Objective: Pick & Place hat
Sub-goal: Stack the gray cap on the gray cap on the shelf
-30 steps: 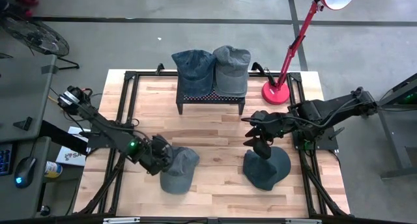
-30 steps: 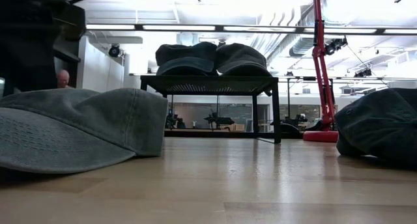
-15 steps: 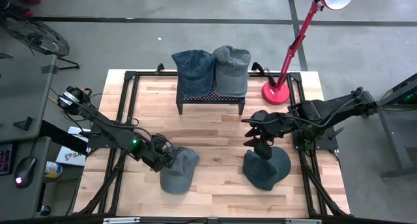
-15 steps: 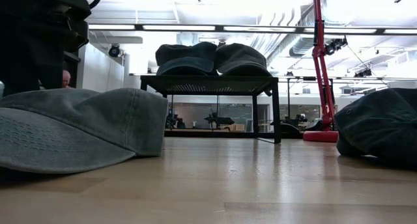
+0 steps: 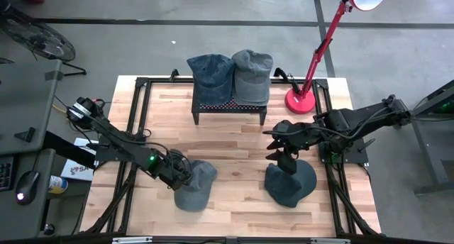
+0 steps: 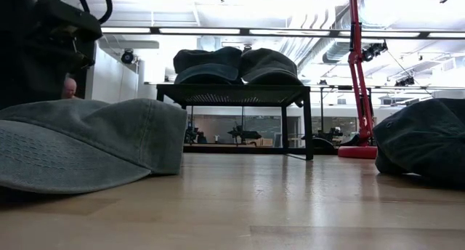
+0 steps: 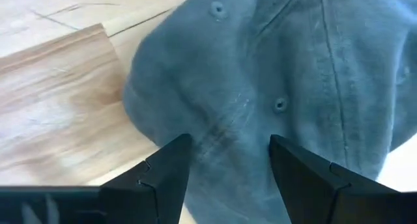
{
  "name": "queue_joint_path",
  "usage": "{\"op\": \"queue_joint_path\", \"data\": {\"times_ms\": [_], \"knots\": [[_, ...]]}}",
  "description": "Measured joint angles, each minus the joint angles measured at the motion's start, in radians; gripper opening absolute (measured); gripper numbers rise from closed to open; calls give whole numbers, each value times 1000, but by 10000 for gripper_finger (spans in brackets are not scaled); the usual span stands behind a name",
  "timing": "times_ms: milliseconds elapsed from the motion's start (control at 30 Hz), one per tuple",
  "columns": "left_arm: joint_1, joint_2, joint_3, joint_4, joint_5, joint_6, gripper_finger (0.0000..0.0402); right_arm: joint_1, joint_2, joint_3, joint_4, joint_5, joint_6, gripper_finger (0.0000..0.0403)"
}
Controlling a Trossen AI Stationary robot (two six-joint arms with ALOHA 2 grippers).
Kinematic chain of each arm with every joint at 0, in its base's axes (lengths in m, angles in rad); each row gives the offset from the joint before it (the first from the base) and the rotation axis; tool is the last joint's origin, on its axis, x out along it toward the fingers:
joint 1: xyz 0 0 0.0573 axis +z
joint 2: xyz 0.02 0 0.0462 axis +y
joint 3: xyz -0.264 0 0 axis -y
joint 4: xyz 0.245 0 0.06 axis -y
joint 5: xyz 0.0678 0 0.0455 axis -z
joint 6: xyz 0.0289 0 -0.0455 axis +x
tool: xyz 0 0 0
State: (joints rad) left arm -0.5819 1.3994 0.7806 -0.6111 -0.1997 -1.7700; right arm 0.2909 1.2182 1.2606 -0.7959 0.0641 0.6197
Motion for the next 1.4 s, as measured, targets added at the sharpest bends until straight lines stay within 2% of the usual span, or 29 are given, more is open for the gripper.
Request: {"op": "queue_joint_path", "data": {"times_ms": [167,567,733,867,1067,1400], "knots": [[0,2,0,7,12,-18,172,0,0,0,0,0,0,181],[0,2,0,24,10,-34,9,0,0,0,0,0,0,181],[0,2,8,41,-22,1,4,0,0,0,0,0,0,181],[0,2,60,40,-95,84,2,0,0,0,8,0,0,181],[0,1,169,33,-281,253,1,0,0,0,44,0,-8,181],[0,1,377,33,-577,618,1,0,0,0,200,0,-40,181]]}}
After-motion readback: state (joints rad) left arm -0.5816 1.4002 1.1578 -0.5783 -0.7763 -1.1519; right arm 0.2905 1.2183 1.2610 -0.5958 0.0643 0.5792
